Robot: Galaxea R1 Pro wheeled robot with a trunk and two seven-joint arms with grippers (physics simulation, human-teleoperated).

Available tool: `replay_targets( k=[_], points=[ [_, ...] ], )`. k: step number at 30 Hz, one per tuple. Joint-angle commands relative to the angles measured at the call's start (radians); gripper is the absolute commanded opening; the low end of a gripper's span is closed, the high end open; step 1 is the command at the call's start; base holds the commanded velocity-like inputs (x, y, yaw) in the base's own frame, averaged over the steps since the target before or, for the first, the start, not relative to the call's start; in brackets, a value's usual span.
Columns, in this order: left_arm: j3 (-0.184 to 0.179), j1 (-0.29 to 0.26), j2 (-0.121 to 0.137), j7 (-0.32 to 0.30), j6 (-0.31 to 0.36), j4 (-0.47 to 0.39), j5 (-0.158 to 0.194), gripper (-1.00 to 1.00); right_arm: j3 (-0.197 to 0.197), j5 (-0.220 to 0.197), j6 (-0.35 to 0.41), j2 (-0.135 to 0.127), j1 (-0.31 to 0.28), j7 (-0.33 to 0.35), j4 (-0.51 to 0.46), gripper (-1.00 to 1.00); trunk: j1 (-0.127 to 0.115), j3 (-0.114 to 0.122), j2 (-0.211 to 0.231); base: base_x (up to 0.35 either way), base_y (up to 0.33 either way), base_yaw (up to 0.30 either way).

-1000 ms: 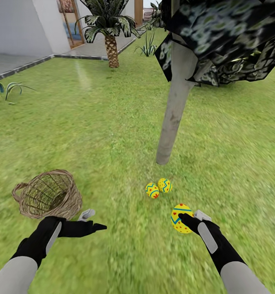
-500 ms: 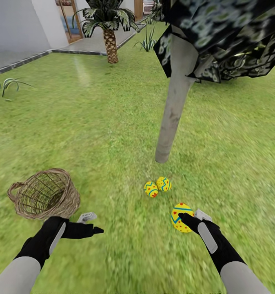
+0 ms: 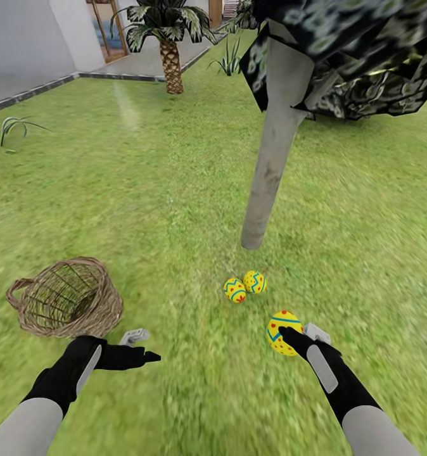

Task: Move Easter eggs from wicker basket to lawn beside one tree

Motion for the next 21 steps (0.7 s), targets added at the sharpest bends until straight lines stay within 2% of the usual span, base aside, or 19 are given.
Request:
replay_targets(
  k=[1,8,10,12,15,18,19,21],
  points=[
    [0.002,0.0,0.0,-0.002,0.008,-0.001,0.003,1.0,0.0,-0.011,0.003,0.0,0.0,-0.005,-0.002,-1.0,0.004,-0.004,-0.008,0.0,0.0,0.0],
    [0.002,0.0,0.0,-0.008,0.007,0.001,0.004,1.0,-0.002,-0.012,0.002,0.001,0.0,-0.001,-0.004,-1.0,0.031,-0.026,-0.057,0.0,0.0,0.0],
    [0.006,0.0,0.005,-0.024,0.006,0.004,0.013,1.0,-0.004,-0.014,-0.021,-0.001,0.0,0.005,-0.004,-1.0,0.038,-0.032,-0.071,0.0,0.0,0.0],
    [0.019,0.0,0.01,-0.086,0.006,0.007,0.015,1.0,-0.005,-0.018,-0.047,-0.002,0.0,0.035,-0.004,-1.0,0.046,-0.038,-0.085,0.0,0.0,0.0],
    [0.032,0.0,0.013,-0.235,0.005,0.01,0.011,1.0,-0.009,-0.022,-0.054,-0.003,0.0,0.082,-0.003,-1.0,0.058,-0.048,-0.106,0.0,0.0,0.0],
    [0.035,0.0,0.016,-0.316,0.006,0.011,0.012,1.0,-0.026,-0.029,-0.053,-0.003,0.0,0.099,-0.005,-1.0,0.069,-0.057,-0.127,0.0,0.0,0.0],
    [0.036,0.0,0.019,-0.35,0.008,0.011,0.012,1.0,-0.029,-0.042,-0.055,-0.002,0.0,0.102,-0.002,-1.0,0.073,-0.06,-0.134,0.0,0.0,0.0],
    [0.036,0.0,0.029,-0.405,0.01,0.012,0.013,1.0,-0.028,-0.094,-0.057,-0.001,-0.001,0.107,-0.004,-1.0,0.081,-0.067,-0.148,0.0,0.0,0.0]
  ],
)
